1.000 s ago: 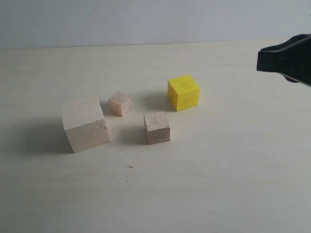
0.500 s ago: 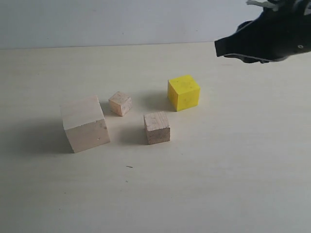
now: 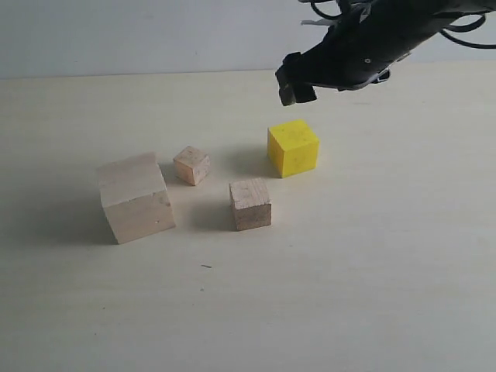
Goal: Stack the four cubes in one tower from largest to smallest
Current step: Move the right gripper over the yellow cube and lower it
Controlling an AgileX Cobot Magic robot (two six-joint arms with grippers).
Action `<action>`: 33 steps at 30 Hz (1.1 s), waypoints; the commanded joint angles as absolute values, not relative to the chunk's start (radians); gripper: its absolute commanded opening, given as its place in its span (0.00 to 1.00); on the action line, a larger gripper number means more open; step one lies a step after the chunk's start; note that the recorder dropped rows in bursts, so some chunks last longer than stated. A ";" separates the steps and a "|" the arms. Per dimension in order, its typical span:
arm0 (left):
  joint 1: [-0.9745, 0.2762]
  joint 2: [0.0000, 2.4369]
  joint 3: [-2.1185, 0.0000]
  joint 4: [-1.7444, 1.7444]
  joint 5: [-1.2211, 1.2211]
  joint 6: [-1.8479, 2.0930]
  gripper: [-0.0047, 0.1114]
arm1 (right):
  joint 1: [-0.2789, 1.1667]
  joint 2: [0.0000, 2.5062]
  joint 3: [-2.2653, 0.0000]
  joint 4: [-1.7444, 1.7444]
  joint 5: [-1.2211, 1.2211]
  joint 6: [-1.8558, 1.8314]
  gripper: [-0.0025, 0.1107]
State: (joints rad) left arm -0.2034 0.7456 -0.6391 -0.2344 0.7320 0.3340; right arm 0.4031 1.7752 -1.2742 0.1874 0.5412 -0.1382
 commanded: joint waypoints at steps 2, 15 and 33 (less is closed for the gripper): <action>-0.210 0.746 -0.637 -0.256 0.734 0.335 0.04 | 0.406 1.930 -1.430 0.184 0.639 -0.129 0.73; -0.210 0.746 -0.637 -0.291 0.716 0.335 0.04 | 0.406 2.116 -1.575 0.182 0.665 -0.131 0.73; -0.210 0.746 -0.637 -0.295 0.712 0.335 0.04 | 0.406 2.168 -1.575 0.119 0.735 -0.075 0.73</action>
